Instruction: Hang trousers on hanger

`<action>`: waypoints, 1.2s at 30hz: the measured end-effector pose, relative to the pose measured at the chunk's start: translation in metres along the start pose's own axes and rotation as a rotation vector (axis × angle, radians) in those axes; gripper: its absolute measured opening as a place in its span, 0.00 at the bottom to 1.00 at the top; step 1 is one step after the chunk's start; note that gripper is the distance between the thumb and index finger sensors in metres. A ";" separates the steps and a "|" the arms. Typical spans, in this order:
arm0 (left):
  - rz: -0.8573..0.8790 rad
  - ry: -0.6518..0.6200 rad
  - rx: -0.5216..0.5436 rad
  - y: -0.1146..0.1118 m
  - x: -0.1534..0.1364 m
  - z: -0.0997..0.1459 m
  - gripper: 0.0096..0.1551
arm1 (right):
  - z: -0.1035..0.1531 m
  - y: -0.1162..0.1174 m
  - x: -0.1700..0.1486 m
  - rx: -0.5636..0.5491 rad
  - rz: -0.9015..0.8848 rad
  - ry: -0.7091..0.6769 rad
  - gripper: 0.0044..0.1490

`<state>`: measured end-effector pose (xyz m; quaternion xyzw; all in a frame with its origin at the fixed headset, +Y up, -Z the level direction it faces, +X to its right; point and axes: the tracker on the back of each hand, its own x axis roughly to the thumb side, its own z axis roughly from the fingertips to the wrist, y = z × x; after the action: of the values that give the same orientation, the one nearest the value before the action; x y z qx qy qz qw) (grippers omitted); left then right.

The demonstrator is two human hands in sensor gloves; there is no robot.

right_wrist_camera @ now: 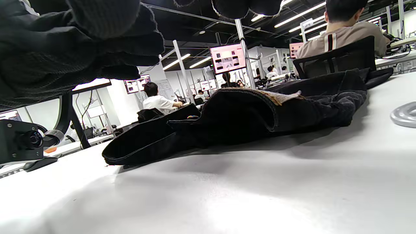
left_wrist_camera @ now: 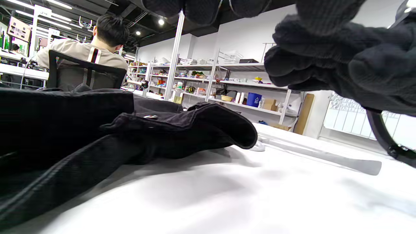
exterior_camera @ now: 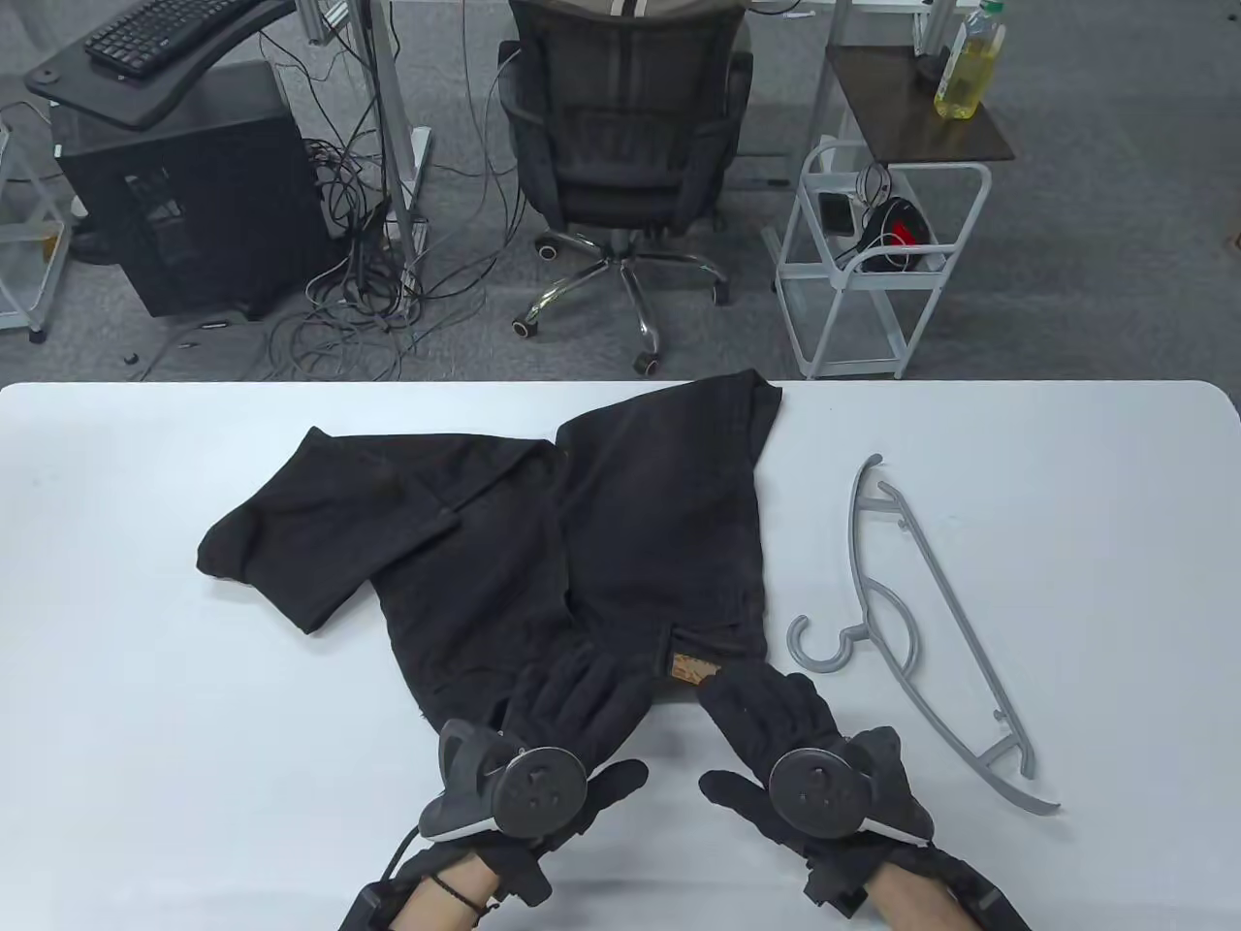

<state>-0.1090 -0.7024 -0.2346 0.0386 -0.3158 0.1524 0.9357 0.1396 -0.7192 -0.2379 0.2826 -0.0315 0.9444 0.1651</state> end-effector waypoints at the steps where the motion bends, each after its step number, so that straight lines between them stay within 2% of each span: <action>1: 0.000 0.000 -0.001 0.000 0.000 0.000 0.44 | 0.000 0.001 -0.001 0.004 0.001 0.005 0.52; 7: 0.009 0.012 -0.047 -0.006 -0.004 -0.002 0.43 | -0.001 0.002 -0.002 0.019 -0.003 0.013 0.52; 14: -0.002 0.035 -0.024 -0.004 -0.007 -0.002 0.43 | -0.001 0.000 -0.004 0.011 -0.011 0.025 0.52; 22: 0.010 0.028 -0.044 -0.004 -0.007 -0.002 0.43 | -0.001 0.001 -0.007 0.028 -0.024 0.042 0.51; 36: 0.017 0.024 -0.047 -0.005 -0.006 -0.002 0.43 | 0.004 -0.018 -0.020 -0.076 -0.055 0.102 0.51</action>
<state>-0.1106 -0.7083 -0.2398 0.0119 -0.3082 0.1533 0.9388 0.1631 -0.7089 -0.2457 0.2284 -0.0514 0.9508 0.2029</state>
